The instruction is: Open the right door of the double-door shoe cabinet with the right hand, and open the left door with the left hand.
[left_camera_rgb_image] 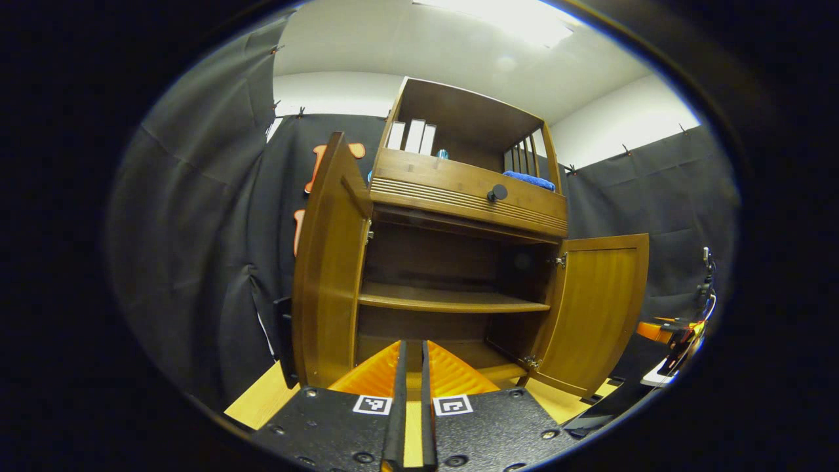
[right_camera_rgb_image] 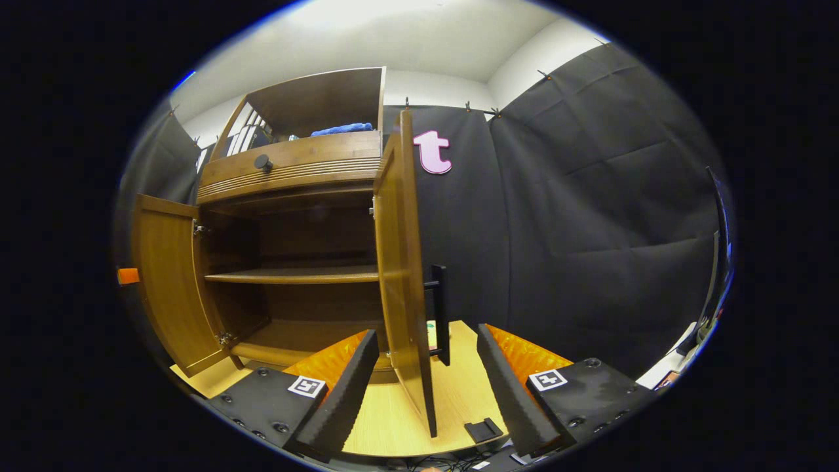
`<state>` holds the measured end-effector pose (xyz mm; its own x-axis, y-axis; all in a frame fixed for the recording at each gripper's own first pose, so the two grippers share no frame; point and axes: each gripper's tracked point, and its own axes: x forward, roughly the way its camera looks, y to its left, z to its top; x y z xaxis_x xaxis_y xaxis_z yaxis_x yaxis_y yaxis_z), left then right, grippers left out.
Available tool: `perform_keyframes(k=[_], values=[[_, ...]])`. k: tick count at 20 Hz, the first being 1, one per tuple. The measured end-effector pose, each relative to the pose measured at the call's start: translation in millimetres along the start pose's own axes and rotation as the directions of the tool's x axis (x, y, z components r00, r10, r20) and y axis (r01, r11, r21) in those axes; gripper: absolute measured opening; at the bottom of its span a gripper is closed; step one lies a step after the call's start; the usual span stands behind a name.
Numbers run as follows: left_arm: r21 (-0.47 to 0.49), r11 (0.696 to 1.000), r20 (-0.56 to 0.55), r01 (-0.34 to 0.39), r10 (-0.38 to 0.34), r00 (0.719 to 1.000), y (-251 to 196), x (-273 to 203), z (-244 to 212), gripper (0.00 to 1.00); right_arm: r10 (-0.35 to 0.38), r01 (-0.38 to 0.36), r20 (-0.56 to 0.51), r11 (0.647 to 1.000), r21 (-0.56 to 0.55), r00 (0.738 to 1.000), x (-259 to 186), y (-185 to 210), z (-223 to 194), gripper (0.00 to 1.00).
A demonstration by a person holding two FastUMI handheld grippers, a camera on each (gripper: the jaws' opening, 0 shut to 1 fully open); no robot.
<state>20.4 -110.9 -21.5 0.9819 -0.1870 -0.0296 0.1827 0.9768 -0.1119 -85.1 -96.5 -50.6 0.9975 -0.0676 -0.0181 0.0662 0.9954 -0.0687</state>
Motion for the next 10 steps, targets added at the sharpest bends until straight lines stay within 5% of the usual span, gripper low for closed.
perform_keyframes(k=[2, 3, 10], values=[[-0.005, 1.000, 0.001, 0.019, -0.019, 1.000, -16, 7, 0, 0.18, -0.005, 0.005, 0.004, 1.000, 0.006, 1.000, -2, -8, 1, 0.98], [-0.007, 1.000, -0.002, 0.028, -0.028, 1.000, -21, 9, 1, 0.14, -0.007, 0.007, 0.005, 1.000, 0.008, 1.000, -2, -13, 1, 0.98], [0.002, 0.999, -0.020, 0.039, -0.039, 0.999, -47, 25, -7, 0.67, -0.043, 0.043, 0.013, 0.999, -0.009, 0.999, -4, -40, 7, 0.98]])
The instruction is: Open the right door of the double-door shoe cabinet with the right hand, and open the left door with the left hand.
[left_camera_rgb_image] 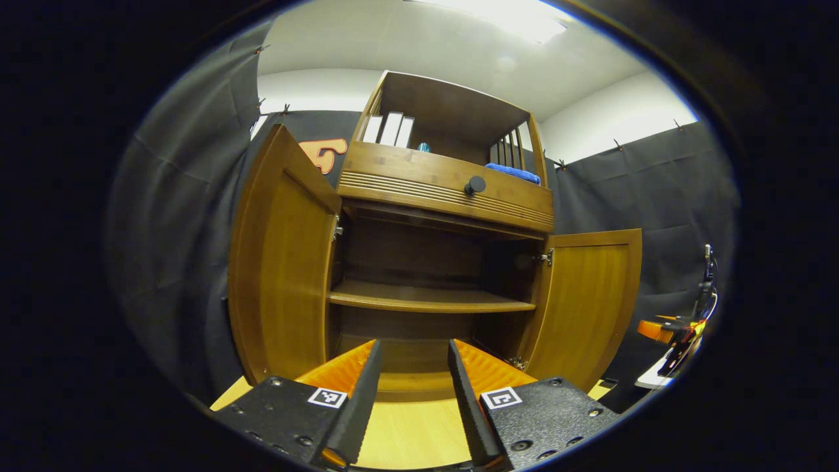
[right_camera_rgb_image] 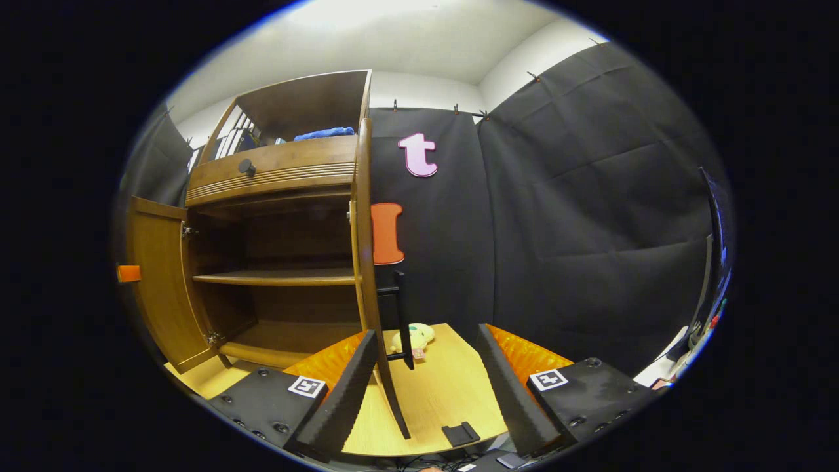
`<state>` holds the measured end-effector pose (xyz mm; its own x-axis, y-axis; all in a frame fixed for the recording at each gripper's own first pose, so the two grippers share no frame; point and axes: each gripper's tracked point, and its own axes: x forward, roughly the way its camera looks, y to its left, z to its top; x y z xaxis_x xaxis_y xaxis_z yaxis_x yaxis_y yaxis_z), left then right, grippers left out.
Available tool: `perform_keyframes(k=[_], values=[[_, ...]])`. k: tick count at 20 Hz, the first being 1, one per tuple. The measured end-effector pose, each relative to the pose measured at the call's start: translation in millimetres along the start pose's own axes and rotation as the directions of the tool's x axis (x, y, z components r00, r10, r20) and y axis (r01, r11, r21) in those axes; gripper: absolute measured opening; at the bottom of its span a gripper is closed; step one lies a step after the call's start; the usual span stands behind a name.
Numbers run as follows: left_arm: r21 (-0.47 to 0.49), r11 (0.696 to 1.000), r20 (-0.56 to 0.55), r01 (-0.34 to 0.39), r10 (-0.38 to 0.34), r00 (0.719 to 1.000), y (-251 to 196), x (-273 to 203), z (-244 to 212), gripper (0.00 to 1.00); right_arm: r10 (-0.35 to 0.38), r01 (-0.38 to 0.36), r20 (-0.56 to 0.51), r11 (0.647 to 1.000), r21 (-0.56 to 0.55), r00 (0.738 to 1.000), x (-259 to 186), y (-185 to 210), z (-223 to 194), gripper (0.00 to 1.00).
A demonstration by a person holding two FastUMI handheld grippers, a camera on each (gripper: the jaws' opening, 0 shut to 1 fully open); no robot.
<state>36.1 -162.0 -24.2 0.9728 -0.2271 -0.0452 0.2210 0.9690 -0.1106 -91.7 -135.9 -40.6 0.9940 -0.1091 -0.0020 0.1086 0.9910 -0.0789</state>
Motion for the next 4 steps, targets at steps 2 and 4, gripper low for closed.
perform_keyframes(k=[2, 4], values=[[0.012, 1.000, -0.002, -0.004, 0.004, 1.000, -2.8, 6.5, -0.8, 0.60, -0.007, 0.007, 0.004, 1.000, -0.004, 1.000, -0.9, -4.9, 1.6, 0.98], [0.027, 1.000, -0.002, -0.007, 0.007, 1.000, -6.3, 12.2, -1.6, 0.63, -0.015, 0.015, 0.006, 1.000, -0.011, 1.000, -1.2, -10.3, 3.2, 0.98]])
